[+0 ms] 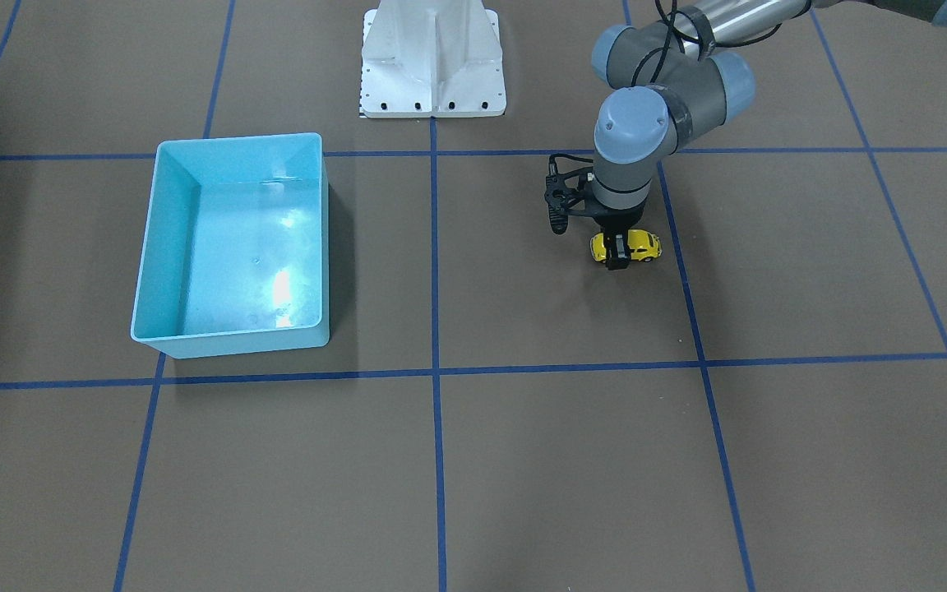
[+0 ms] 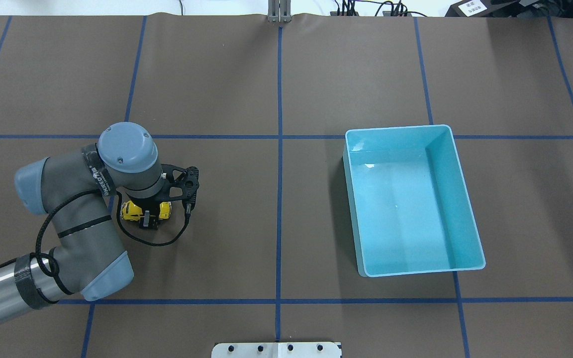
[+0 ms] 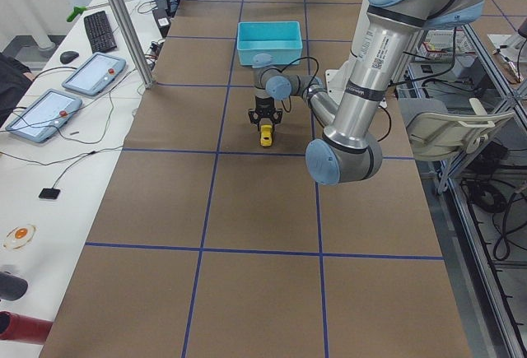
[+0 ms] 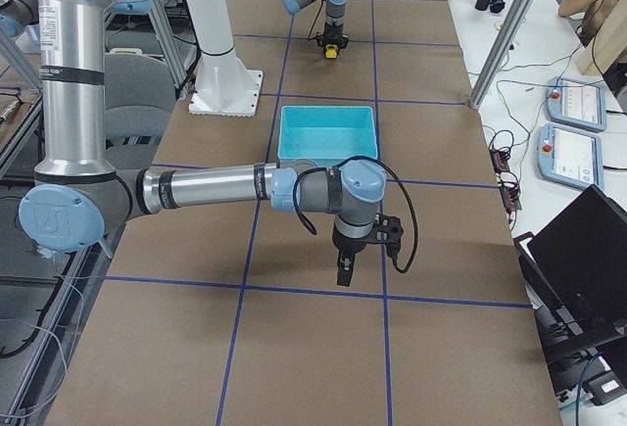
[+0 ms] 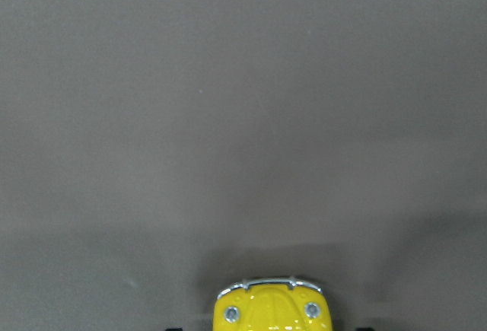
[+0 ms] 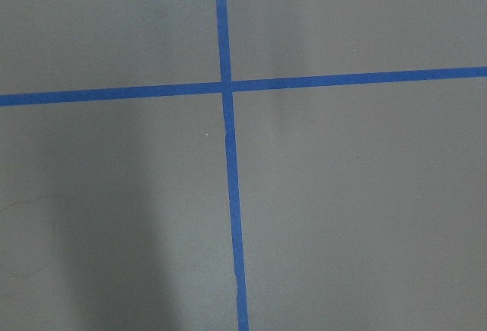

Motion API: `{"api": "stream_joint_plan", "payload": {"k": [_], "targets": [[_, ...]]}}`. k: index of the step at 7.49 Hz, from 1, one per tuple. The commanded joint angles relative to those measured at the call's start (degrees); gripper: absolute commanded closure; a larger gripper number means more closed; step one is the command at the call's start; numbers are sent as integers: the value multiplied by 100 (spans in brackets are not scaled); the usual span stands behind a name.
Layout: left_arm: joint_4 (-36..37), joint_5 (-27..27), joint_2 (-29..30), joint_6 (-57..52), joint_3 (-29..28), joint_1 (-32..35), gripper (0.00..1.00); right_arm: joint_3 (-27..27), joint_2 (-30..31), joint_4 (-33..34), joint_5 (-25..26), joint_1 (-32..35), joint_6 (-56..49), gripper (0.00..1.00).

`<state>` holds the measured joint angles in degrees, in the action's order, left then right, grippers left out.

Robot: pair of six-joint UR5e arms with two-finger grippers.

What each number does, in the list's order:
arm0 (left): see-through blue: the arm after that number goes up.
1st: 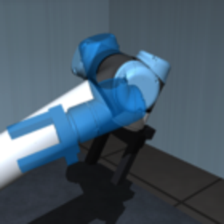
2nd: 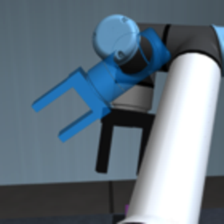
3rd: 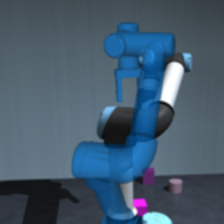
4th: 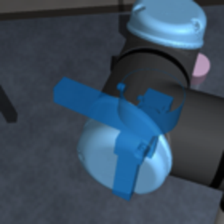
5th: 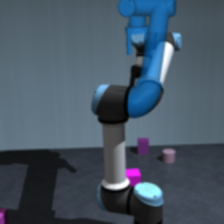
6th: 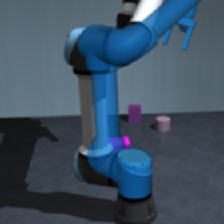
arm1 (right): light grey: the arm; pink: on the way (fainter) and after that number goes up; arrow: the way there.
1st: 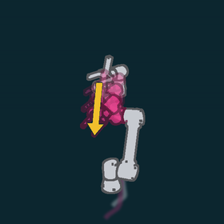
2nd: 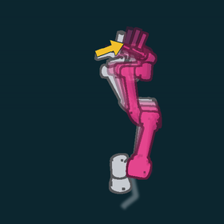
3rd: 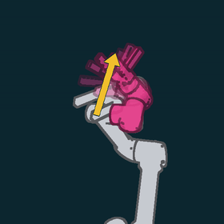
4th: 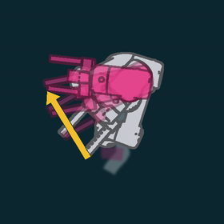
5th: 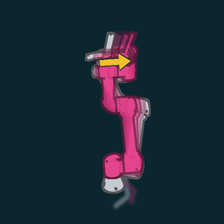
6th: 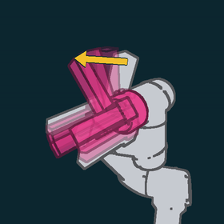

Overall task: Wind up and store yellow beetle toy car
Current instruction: 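Press the held car down against the table with the left gripper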

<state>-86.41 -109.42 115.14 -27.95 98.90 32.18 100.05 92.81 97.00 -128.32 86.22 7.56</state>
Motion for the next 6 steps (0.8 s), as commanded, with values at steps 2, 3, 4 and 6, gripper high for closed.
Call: {"api": "stream_joint_plan", "payload": {"k": [2, 3, 4, 6], "targets": [[-122, -113, 0, 0, -55, -2, 31, 6, 0, 4, -9, 0, 0, 0], [-131, -123, 0, 0, -55, -2, 31, 6, 0, 4, -9, 0, 0, 0], [-174, -123, -9, -9, -55, -2, 38, 6, 0, 4, -9, 0, 0, 0], [-201, -123, -9, -9, -38, -2, 100, 67, -9, -5, -9, 0, 0, 0]]}}
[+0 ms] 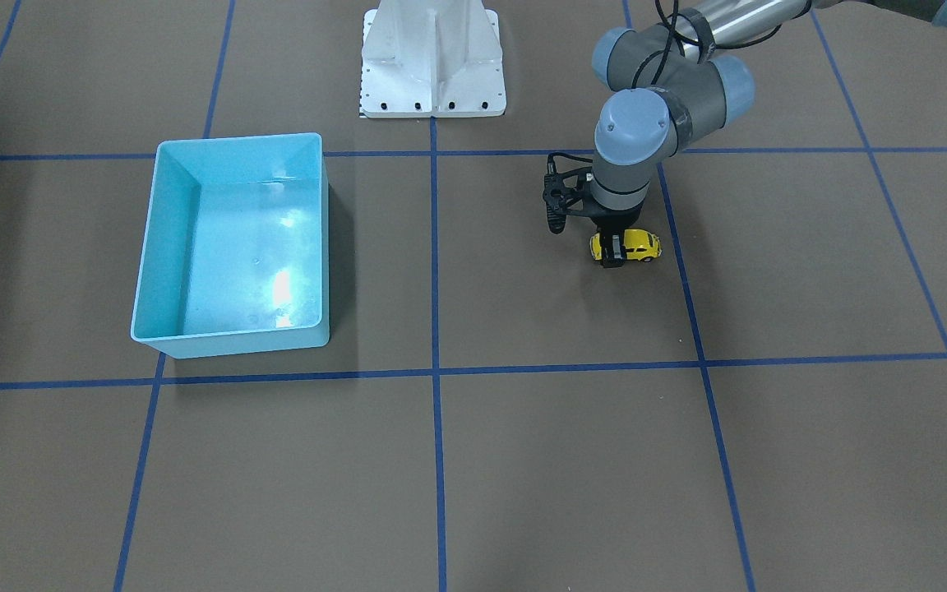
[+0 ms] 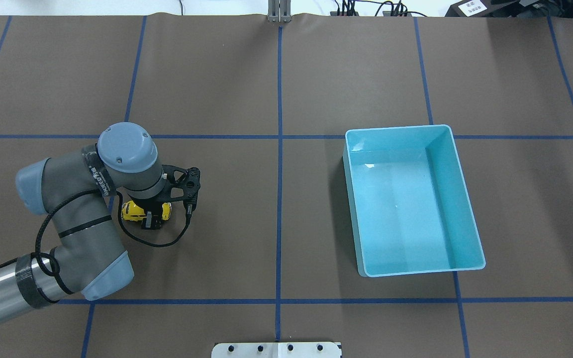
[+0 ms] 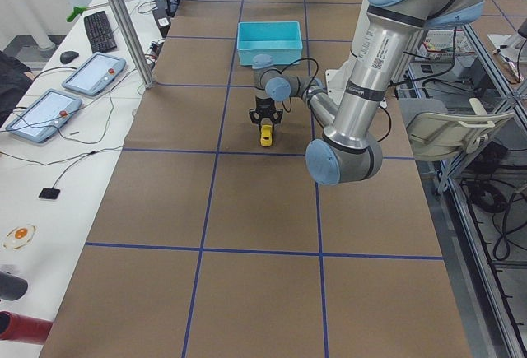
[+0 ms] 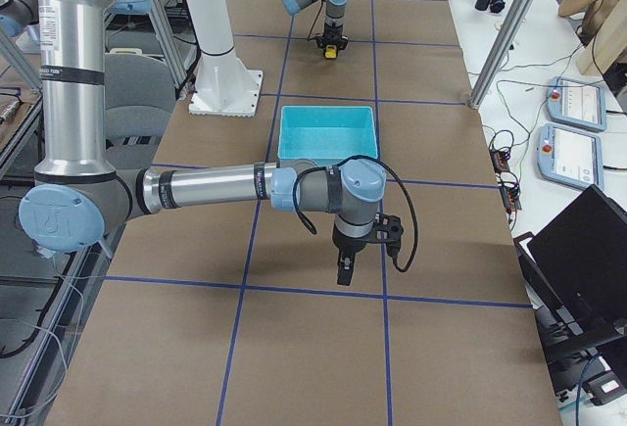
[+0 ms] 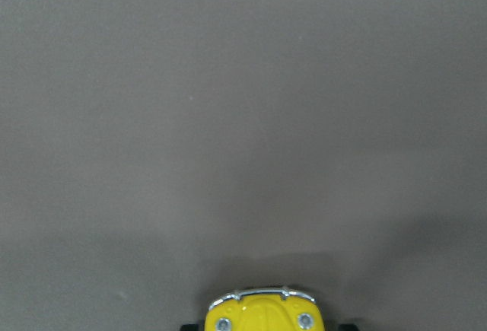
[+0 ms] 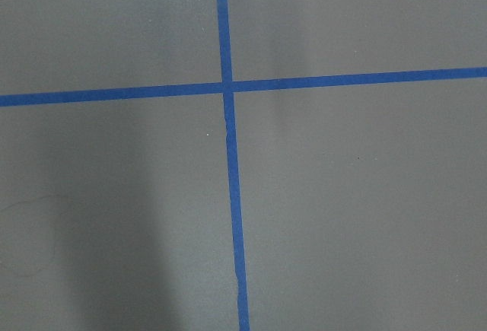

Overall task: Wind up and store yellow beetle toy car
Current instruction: 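Press the held car down against the table with the left gripper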

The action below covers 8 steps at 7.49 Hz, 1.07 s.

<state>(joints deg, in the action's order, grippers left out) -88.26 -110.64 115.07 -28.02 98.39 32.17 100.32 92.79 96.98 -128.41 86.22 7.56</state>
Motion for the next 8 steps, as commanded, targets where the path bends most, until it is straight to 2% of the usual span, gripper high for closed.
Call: {"api": "stream_joint_plan", "payload": {"k": [1, 5, 8], "targets": [[-16, -2, 7, 7, 40, 9, 100, 49, -7, -3, 0, 0, 0, 0], [-129, -11, -98, 173, 390, 61, 100, 5, -7, 5, 0, 0, 0, 0], [-744, -19, -266, 210, 392, 61, 100, 6, 2, 5, 0, 0, 0, 0]]}}
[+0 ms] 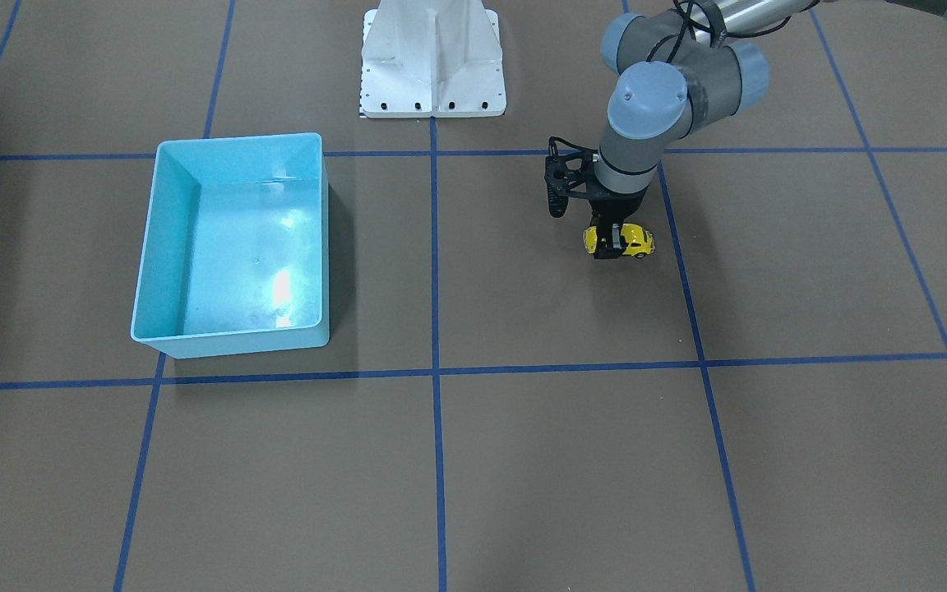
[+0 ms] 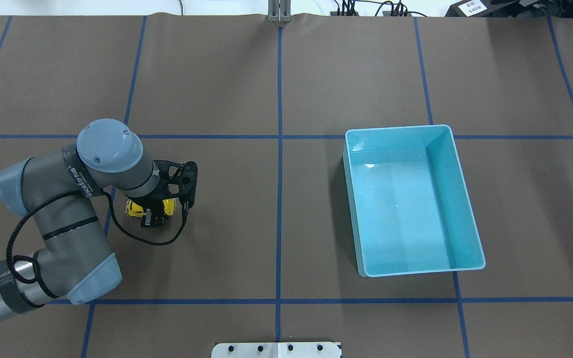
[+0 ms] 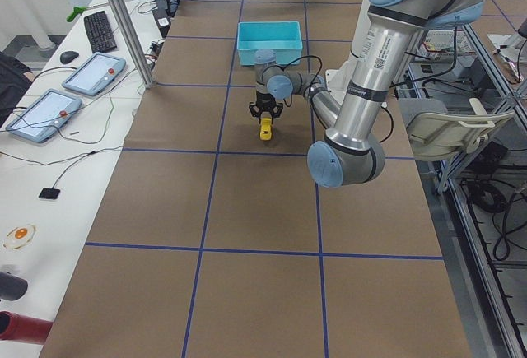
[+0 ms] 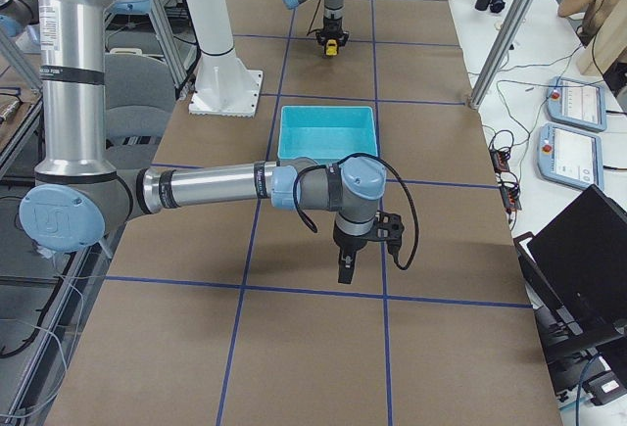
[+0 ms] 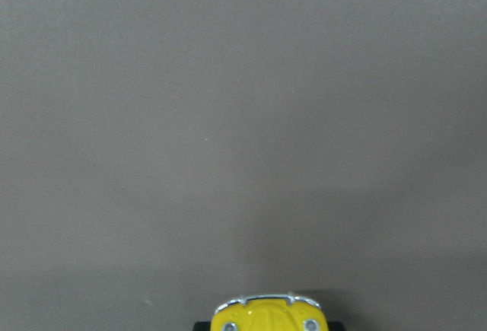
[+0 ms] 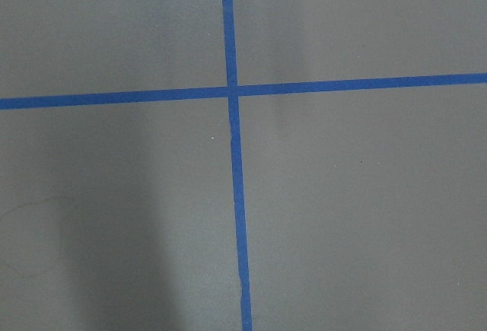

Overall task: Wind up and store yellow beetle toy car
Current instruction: 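Press the held car down against the table with the left gripper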

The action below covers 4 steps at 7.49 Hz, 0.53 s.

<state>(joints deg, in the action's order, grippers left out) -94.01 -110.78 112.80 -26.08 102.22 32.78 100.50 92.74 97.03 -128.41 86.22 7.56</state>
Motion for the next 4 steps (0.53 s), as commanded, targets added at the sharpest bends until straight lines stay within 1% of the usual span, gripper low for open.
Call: {"api": "stream_joint_plan", "payload": {"k": [1, 4], "targets": [[-231, -5, -22, 7, 18, 9, 100, -31, 8, 0, 0, 0, 0, 0], [-241, -206, -109, 24, 18, 9, 100, -31, 16, 0, 0, 0, 0, 0]]}}
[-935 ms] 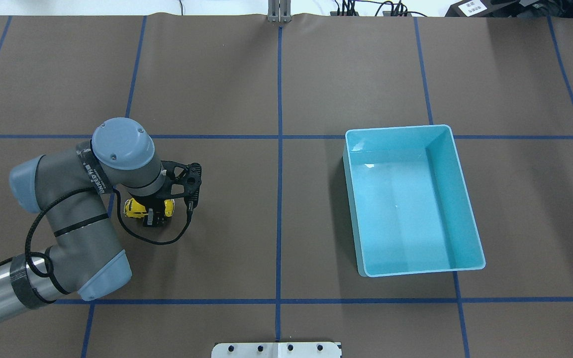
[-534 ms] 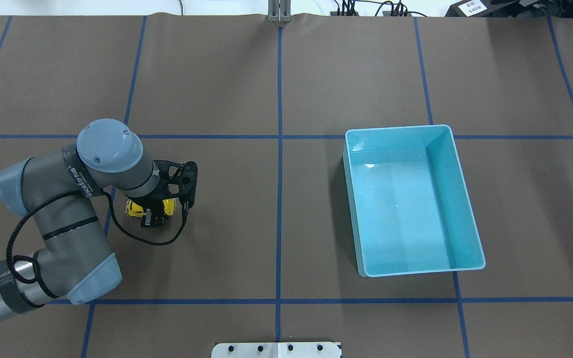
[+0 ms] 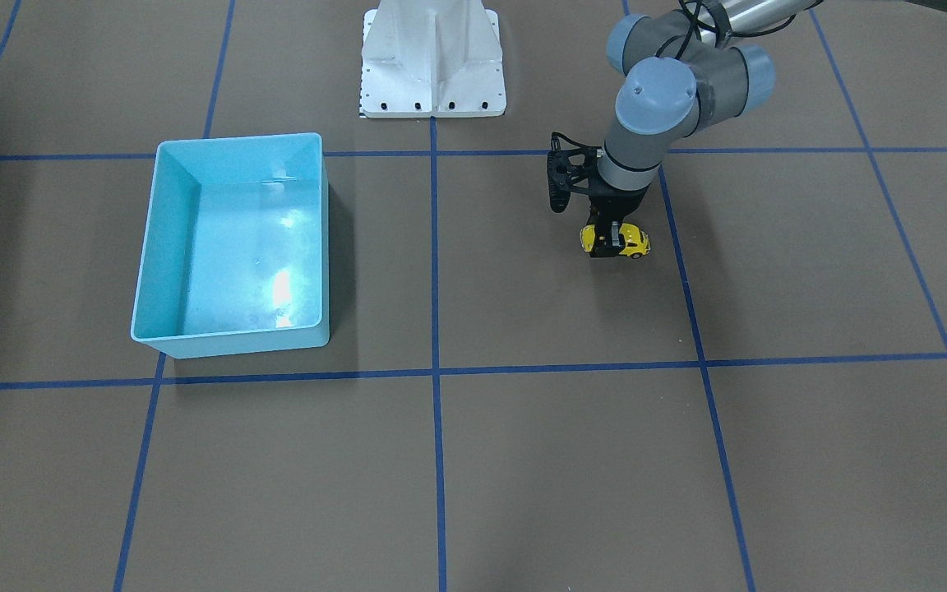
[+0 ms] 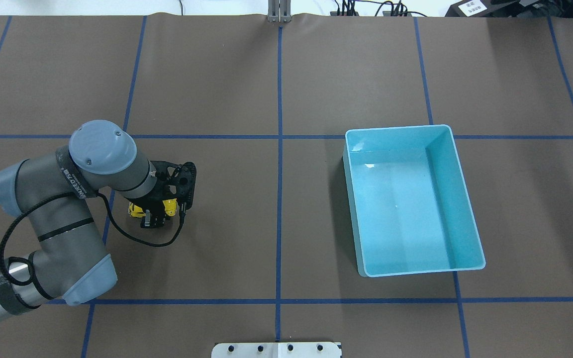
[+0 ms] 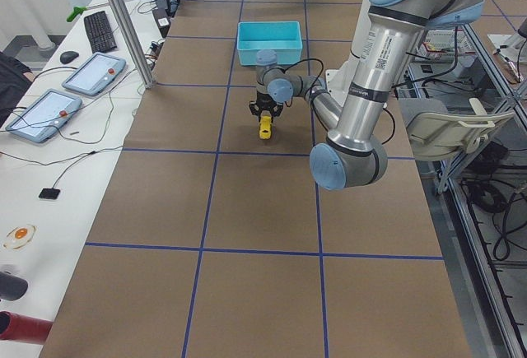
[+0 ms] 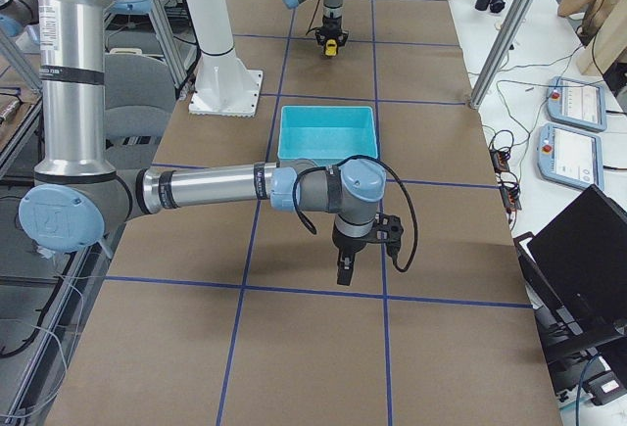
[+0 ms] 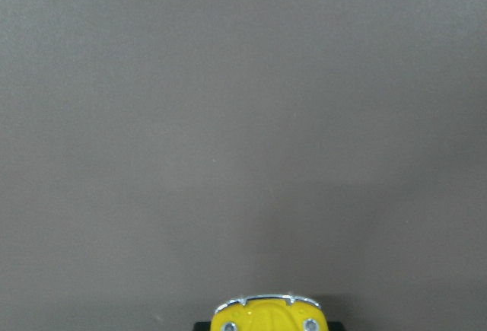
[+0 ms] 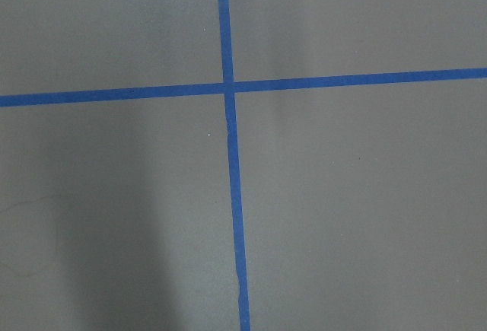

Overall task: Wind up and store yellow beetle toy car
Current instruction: 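Press the held car down against the table with the left gripper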

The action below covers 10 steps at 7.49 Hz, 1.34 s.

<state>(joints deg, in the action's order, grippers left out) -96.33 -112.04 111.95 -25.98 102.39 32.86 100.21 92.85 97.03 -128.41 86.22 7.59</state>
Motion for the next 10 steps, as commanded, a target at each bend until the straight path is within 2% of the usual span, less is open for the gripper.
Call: {"api": "stream_joint_plan", "payload": {"k": [1, 5, 10], "targets": [[-8, -160, -16, 14, -34, 1, 100, -2, -4, 0, 0, 0, -3, 0], [-219, -196, -33, 31, -87, -8, 100, 42, -4, 0, 0, 0, -3, 0], [-842, -222, -24, 294, -429, -8, 100, 51, -4, 0, 0, 0, -3, 0]]}}
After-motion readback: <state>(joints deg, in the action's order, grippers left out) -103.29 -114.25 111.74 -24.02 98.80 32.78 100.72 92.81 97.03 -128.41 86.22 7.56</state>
